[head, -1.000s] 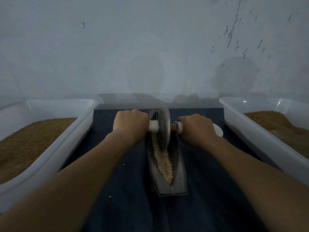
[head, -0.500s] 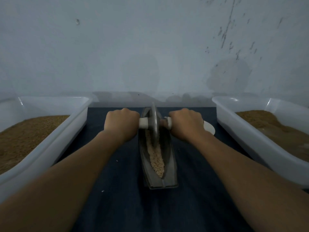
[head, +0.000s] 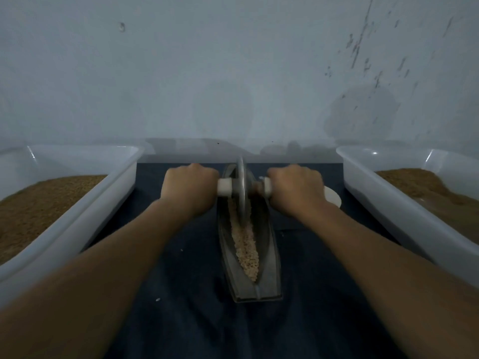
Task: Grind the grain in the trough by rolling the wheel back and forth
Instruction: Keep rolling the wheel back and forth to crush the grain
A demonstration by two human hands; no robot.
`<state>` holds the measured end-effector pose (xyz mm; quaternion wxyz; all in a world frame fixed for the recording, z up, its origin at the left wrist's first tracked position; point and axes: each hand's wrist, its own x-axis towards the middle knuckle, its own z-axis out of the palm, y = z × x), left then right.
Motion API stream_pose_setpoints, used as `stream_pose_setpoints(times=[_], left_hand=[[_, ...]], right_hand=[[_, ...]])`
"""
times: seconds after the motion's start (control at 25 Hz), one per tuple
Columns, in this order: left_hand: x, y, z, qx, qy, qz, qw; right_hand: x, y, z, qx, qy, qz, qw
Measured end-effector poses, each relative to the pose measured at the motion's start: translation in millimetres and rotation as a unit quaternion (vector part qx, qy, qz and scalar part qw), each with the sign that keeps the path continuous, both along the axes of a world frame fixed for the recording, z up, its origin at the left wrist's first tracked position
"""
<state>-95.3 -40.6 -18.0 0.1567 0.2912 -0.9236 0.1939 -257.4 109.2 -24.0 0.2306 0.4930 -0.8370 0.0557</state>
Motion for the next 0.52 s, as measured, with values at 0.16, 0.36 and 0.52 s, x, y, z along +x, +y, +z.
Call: stream_pose_setpoints(times=[0.16, 0.36, 0.52], left_hand=[[-1.8, 3.6, 13.7, 0.021, -0.035, -0.007, 0.999], [62.9, 30.5, -7.4, -0.106, 0.057, -0.136, 0.984], [25.0, 14.6, -9.9, -0.046, 0.001, -0.043, 0.998]], right_hand=[[-2.6, -0.9, 9.5, 0.043, -0.072, -0.013, 0.996], [30.1, 74.6, -16.6, -0.075, 0.113, 0.053, 0.989], [20.5, 38.9, -14.0, -0.013, 0.040, -0.012, 0.999]])
